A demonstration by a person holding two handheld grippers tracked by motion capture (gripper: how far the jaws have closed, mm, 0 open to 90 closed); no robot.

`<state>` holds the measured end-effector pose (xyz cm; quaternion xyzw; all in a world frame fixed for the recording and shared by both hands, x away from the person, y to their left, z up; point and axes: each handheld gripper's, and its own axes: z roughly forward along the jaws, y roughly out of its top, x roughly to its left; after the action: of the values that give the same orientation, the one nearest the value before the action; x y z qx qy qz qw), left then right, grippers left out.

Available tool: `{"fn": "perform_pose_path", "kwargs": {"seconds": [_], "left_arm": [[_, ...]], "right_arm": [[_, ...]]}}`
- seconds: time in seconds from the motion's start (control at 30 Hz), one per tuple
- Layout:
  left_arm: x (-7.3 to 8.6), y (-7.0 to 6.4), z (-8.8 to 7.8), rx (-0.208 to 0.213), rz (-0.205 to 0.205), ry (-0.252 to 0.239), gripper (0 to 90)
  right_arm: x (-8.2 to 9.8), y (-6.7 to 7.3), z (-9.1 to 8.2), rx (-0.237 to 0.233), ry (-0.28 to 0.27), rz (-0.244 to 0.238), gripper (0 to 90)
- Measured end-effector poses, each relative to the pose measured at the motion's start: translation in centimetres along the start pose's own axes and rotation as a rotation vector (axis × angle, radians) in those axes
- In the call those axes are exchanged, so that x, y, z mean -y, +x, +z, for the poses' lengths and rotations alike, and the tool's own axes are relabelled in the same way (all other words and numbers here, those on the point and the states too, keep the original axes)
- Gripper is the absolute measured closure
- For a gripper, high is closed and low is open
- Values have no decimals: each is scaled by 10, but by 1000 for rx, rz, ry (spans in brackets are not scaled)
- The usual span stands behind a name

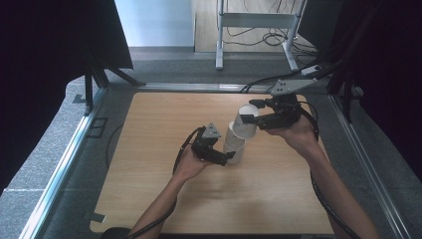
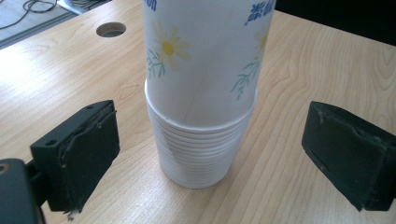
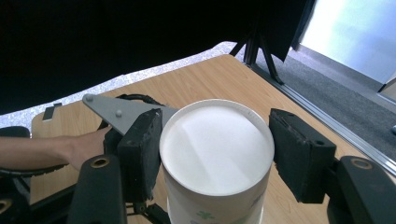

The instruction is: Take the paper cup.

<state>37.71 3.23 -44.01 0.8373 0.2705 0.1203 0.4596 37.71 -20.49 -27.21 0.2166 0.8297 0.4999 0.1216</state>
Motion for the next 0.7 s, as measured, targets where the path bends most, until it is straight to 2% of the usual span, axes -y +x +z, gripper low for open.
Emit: {"fn": "perform_pose_path", "kwargs": {"seconds": [0.1,0.27,0.7], "left_arm": [[1,-2,-2,1,-6,-9,42],[1,-6,-4,5,10,2,39],[6,-17,-12,19,22,-7,35]], "right_arm": [[3,1,-2,-2,0,1,369],[6,3,-4,-8,-2,1,369],[17,13,-13,-30,-6,-12,369]]}}
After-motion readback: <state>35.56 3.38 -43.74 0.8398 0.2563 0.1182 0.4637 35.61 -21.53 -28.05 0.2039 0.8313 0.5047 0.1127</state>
